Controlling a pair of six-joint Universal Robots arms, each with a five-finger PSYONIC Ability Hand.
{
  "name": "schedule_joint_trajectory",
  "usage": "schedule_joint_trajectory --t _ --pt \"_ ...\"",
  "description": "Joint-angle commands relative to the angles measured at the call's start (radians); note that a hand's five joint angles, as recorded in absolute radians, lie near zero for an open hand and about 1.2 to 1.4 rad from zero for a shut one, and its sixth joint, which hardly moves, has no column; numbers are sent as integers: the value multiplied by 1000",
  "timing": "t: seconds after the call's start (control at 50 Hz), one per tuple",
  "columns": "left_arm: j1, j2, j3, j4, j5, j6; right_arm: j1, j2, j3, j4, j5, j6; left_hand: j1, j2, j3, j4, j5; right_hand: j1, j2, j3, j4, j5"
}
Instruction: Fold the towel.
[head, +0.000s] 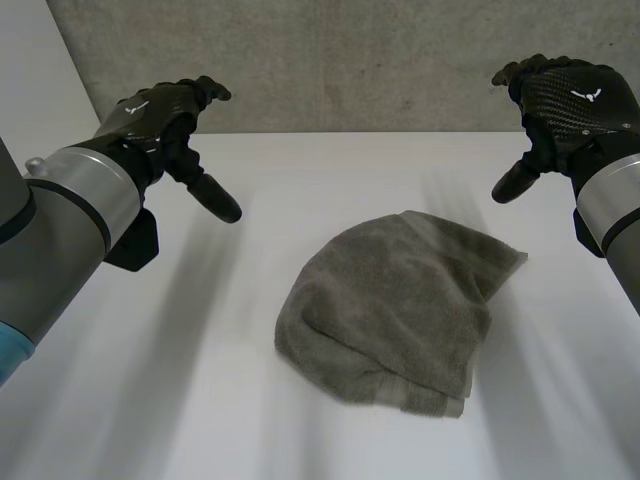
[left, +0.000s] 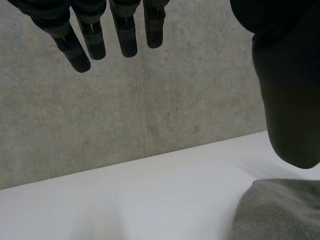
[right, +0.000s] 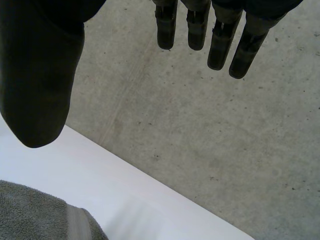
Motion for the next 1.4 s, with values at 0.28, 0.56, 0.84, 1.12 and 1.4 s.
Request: schedule_joint_trajectory --t 0.28,0.56,0.84,1.12,1.4 --pt "-15 4 -27 19 -20 24 -14 31 -21 40 -20 -8 -80 -75 -65 -84 -213 -60 -79 -74 -86 -58" --pt "-119 -169 -116 88 -20 42 -63 142 36 95 -426 -279 -80 -75 -65 -84 -213 -60 -79 -74 -86 -58" --pt "-150 -418 -176 239 -20 44 -142 320 206 34 -431 -585 -24 -19 -9 -27 -157 -60 -79 -74 -86 -58" --pt "-203 -424 -130 280 -66 44 -146 331 220 -13 -447 -493 1141 1146 1156 1138 1008 1162 1143 1147 1136 1164" --pt "-183 -67 -164 211 -60 39 -338 -178 113 194 -566 -174 1142 1146 1156 1138 1008 1162 1143 1147 1136 1164"
